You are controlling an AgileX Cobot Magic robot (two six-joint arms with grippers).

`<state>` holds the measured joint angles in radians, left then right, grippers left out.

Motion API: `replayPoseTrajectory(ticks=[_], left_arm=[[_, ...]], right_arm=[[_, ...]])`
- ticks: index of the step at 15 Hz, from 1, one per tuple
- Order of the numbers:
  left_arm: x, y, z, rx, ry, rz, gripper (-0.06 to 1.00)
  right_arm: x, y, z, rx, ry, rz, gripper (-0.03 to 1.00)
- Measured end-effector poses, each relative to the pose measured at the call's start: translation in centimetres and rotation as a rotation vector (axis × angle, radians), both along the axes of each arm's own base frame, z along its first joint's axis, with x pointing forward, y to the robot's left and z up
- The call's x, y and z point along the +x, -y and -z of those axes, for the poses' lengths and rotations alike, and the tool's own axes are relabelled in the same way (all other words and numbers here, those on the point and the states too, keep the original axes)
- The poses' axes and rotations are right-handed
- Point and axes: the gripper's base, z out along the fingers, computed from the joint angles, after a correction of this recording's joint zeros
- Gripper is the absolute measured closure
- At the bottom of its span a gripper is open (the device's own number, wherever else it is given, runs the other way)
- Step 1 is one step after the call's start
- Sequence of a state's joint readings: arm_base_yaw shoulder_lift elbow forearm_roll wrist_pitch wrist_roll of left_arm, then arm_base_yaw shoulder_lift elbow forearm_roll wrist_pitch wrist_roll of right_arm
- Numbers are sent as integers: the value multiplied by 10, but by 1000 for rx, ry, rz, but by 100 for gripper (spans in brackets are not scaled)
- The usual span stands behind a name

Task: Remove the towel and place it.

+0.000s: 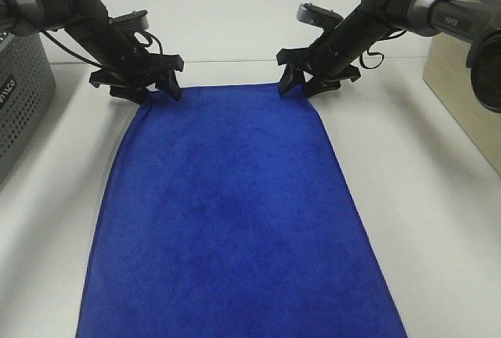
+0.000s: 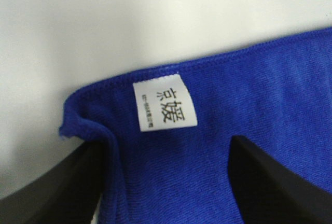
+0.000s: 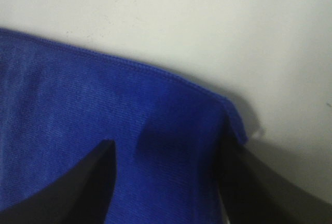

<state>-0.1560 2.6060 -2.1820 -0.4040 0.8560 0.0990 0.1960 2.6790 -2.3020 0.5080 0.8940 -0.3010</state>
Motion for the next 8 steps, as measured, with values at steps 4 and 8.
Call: replayPoseTrajectory(ticks=[4,8], left_arm=[[0,0,2,-3,-5,-2,47],[-1,2,5,-16,-9,9,73]], right_arm=[[0,-1,2,-24,3,14,59],[1,2,6,-66,12,11,94]])
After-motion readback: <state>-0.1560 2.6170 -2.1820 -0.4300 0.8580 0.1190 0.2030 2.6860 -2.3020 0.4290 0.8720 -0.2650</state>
